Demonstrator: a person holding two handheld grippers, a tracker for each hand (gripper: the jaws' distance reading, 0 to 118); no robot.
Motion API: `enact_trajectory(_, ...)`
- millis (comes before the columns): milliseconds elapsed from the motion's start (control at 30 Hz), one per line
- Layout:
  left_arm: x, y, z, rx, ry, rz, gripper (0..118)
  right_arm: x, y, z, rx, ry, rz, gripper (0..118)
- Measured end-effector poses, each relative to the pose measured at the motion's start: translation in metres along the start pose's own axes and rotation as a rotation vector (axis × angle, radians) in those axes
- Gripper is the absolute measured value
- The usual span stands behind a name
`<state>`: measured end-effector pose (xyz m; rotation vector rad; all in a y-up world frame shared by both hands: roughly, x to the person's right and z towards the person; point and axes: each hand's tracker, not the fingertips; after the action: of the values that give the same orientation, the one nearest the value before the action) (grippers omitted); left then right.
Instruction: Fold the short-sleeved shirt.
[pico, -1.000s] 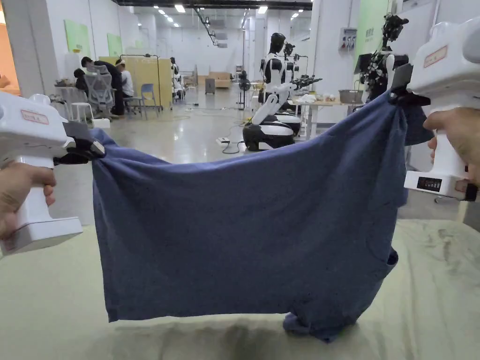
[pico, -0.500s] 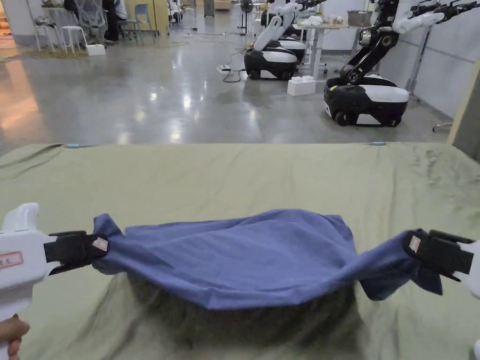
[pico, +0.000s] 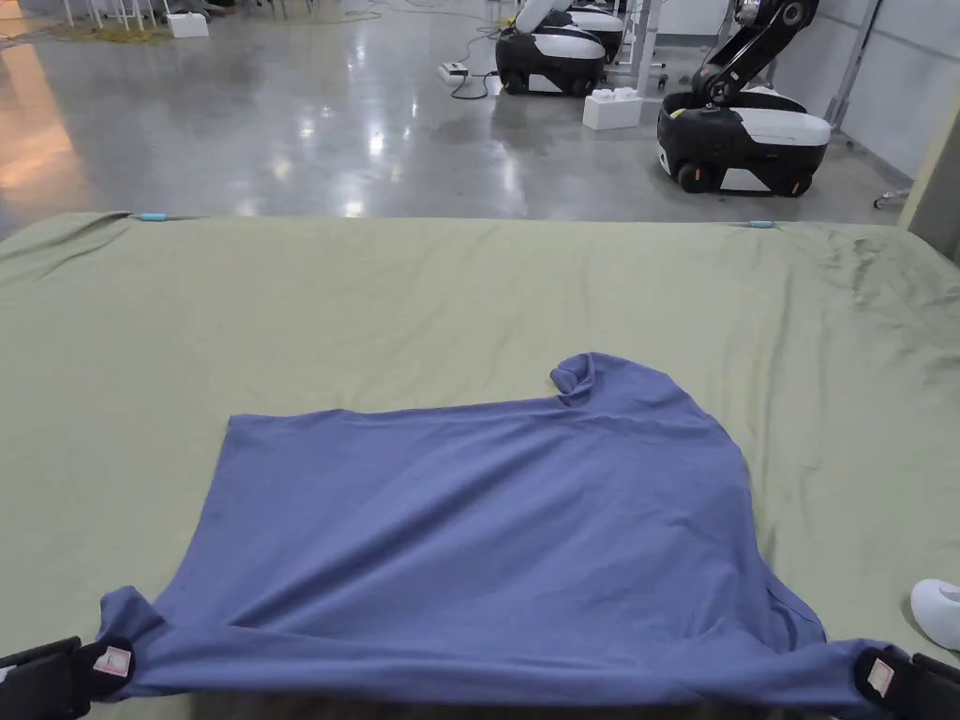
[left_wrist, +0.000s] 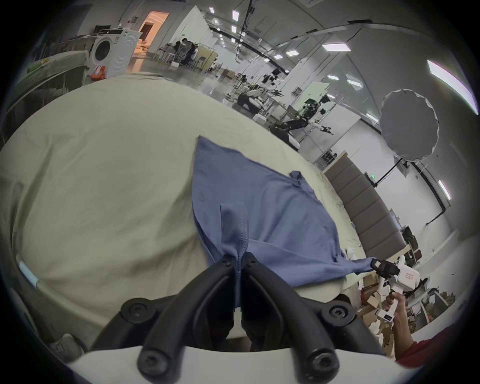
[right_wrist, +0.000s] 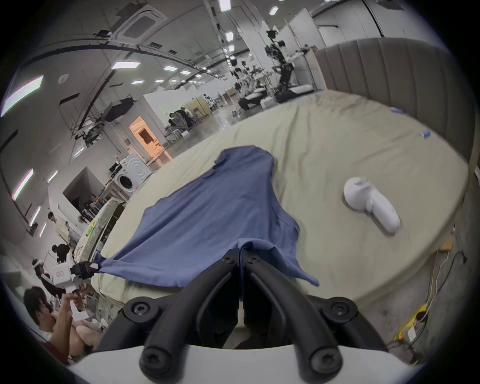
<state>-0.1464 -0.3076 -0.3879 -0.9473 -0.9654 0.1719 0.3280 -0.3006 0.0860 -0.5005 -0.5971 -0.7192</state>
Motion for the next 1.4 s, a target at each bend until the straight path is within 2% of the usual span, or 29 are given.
enact_trajectory(333,-0.009,-0.029,-0.037,-0.126,0.167,-0.129,2,0.016,-0.037,-0.022,-0.118,-0.071,0.028,4)
enact_trajectory(367,-0.009,-0.029,-0.040,-0.143,0.177,-0.126,7,0.016,-0.038,-0.023,-0.138,-0.075,0.027,4)
enact_trajectory(400,-0.009,-0.029,-0.042,-0.148,0.186,-0.120,22,0.016,-0.039,-0.024,-0.184,-0.085,0.031,4)
enact_trajectory(433,-0.010,-0.029,-0.041,-0.158,0.199,-0.110,51,0.014,-0.038,-0.024,-0.200,-0.119,0.051,6)
enact_trajectory(467,-0.012,-0.028,-0.035,-0.151,0.189,-0.098,62,0.010,-0.037,-0.022,-0.199,-0.161,0.075,24)
enact_trajectory(500,-0.011,-0.025,-0.027,-0.119,0.153,-0.045,64,0.006,-0.034,-0.019,-0.202,-0.228,0.117,53)
enact_trajectory(533,-0.008,-0.021,-0.014,-0.081,0.118,-0.004,68,-0.004,-0.030,-0.009,-0.171,-0.255,0.151,82)
enact_trajectory(567,-0.004,-0.018,-0.001,-0.032,0.092,0.006,74,-0.012,-0.027,0.005,-0.112,-0.252,0.178,86)
enact_trajectory(667,0.033,-0.016,0.049,0.190,0.161,-0.107,75,-0.041,-0.016,0.045,0.066,-0.270,0.248,86)
enact_trajectory(733,0.058,-0.025,0.075,0.311,0.229,-0.181,74,-0.063,-0.021,0.066,0.178,-0.242,0.298,85)
enact_trajectory(767,0.068,-0.031,0.085,0.362,0.254,-0.199,66,-0.072,-0.029,0.074,0.223,-0.231,0.337,76)
enact_trajectory(800,0.077,-0.037,0.090,0.398,0.298,-0.202,28,-0.079,-0.036,0.081,0.272,-0.211,0.352,39)
enact_trajectory(833,0.083,-0.042,0.091,0.408,0.332,-0.204,0,-0.085,-0.040,0.083,0.288,-0.175,0.332,3)
enact_trajectory(867,0.088,-0.046,0.092,0.403,0.367,-0.204,0,-0.085,-0.042,0.082,0.250,-0.209,0.320,3)
enact_trajectory(900,0.089,-0.049,0.095,0.399,0.366,-0.196,0,-0.086,-0.043,0.085,0.216,-0.163,0.273,3)
enact_trajectory(967,0.090,-0.053,0.094,0.357,0.314,-0.206,0,-0.084,-0.044,0.080,0.148,-0.119,0.247,3)
enact_trajectory(1067,0.092,-0.058,0.089,0.315,0.335,-0.252,0,-0.073,-0.041,0.065,0.148,-0.211,0.253,3)
enact_trajectory(1100,0.091,-0.061,0.085,0.302,0.341,-0.258,0,-0.067,-0.036,0.052,0.106,-0.250,0.248,3)
enact_trajectory(1133,0.091,-0.063,0.083,0.298,0.343,-0.262,0,-0.060,-0.034,0.038,0.064,-0.303,0.250,23)
enact_trajectory(1200,0.089,-0.064,0.078,0.283,0.332,-0.249,0,-0.040,-0.032,-0.005,-0.094,-0.358,0.220,98)
enact_trajectory(1233,0.089,-0.067,0.076,0.280,0.324,-0.237,0,-0.030,-0.034,-0.019,-0.152,-0.327,0.216,115)
enact_trajectory(1300,0.089,-0.068,0.075,0.275,0.307,-0.213,0,-0.015,-0.038,-0.043,-0.307,-0.334,0.164,110)
enact_trajectory(1400,0.091,-0.071,0.074,0.275,0.306,-0.208,0,0.001,-0.047,-0.066,-0.384,-0.331,0.121,94)
